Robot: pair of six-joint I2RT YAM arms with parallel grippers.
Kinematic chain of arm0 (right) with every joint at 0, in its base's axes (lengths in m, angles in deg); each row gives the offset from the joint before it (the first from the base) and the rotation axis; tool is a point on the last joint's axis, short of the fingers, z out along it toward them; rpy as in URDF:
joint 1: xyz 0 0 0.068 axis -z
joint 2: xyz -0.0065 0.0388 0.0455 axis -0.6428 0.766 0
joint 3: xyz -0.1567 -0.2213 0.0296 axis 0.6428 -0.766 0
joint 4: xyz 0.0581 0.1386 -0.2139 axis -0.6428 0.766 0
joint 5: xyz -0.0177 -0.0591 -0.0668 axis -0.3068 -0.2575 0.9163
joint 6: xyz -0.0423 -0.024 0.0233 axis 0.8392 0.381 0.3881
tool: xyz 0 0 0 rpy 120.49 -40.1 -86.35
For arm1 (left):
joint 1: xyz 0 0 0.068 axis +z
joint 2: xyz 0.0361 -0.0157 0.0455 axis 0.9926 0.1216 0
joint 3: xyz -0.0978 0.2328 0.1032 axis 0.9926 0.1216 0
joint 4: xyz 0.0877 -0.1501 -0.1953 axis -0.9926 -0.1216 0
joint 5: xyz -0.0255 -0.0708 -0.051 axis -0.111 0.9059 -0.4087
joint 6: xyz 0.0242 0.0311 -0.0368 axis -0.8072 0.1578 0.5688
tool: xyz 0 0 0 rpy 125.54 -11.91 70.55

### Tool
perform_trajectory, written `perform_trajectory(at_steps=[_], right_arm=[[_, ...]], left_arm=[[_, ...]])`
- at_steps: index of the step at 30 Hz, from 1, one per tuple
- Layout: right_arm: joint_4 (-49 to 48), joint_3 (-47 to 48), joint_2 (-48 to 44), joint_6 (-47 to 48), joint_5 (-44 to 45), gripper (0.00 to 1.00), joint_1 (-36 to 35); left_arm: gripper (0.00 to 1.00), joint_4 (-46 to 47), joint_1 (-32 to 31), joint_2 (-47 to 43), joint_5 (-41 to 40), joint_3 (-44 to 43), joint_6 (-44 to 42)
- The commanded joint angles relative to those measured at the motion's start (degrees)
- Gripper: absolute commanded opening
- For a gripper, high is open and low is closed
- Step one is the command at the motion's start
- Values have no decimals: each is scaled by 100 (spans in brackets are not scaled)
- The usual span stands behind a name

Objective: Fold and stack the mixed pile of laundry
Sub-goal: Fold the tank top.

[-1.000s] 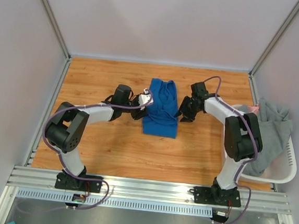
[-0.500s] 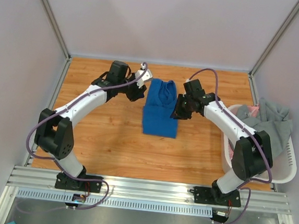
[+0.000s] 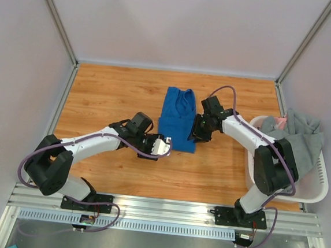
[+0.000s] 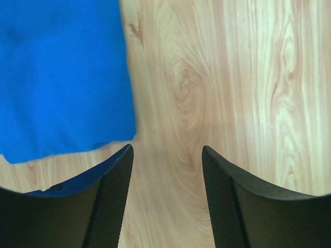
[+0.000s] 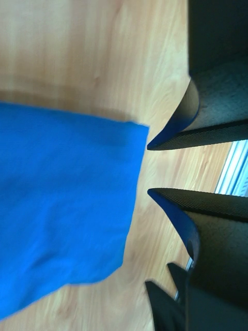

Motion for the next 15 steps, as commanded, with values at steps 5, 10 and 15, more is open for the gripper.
perform_trajectory(at_steps=[5,10,15], right_arm=[[-88,-821,-321,-322,133,39,14],[-431,-1120,-286,-428,80,42,23],[-686,-1191,-154,-472,19,44,49]], left_arm=[[65,1279,-162,174,-618,205,-1309],[64,1561,-408,323,-619,442,-1669],[62,1588,-557,420,-601,539,-1722]])
